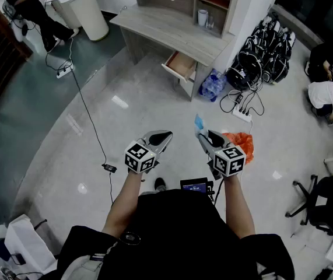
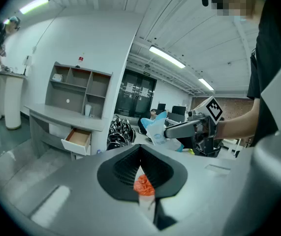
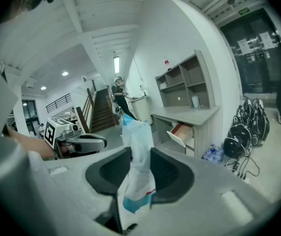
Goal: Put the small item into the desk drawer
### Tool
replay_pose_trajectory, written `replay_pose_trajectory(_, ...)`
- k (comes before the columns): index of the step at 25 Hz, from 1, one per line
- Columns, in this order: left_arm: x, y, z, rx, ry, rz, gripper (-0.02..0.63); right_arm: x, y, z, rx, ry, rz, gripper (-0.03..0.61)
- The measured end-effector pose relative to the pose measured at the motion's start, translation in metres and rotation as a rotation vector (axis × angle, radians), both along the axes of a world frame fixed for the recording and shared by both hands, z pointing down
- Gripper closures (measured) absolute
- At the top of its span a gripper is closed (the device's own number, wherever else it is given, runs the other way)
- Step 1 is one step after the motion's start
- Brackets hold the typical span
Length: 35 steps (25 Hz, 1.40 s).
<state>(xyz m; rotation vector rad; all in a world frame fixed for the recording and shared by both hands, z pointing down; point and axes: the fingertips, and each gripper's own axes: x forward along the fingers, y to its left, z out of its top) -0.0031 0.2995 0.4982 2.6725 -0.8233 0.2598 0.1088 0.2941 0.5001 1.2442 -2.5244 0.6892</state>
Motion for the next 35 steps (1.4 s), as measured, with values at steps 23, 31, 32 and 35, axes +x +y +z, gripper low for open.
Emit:
replay_pose_trajectory(23, 0.017, 0.005, 0.002, 0.002, -0.014, -0.021, 0.612, 0.02, 0.012, 0.003, -0.009, -0.026, -0.017, 0.454)
replay_pose_trajectory(31, 0.042, 0.004, 0.004, 0.005, -0.041, -0.052, 0.612, 0.051, 0.011, 0.006, -0.01, -0.047, -0.036, 0.454)
replay_pose_trajectory(32, 0.043, 0.003, 0.004, 0.007, -0.045, -0.061, 0.612, 0.054, 0.01, 0.006, -0.008, -0.048, -0.042, 0.454)
replay_pose_trajectory(35, 0.046, 0.0, 0.003, 0.017, -0.055, -0.093, 0.612, 0.06, 0.007, 0.007, -0.003, -0.049, -0.066, 0.454)
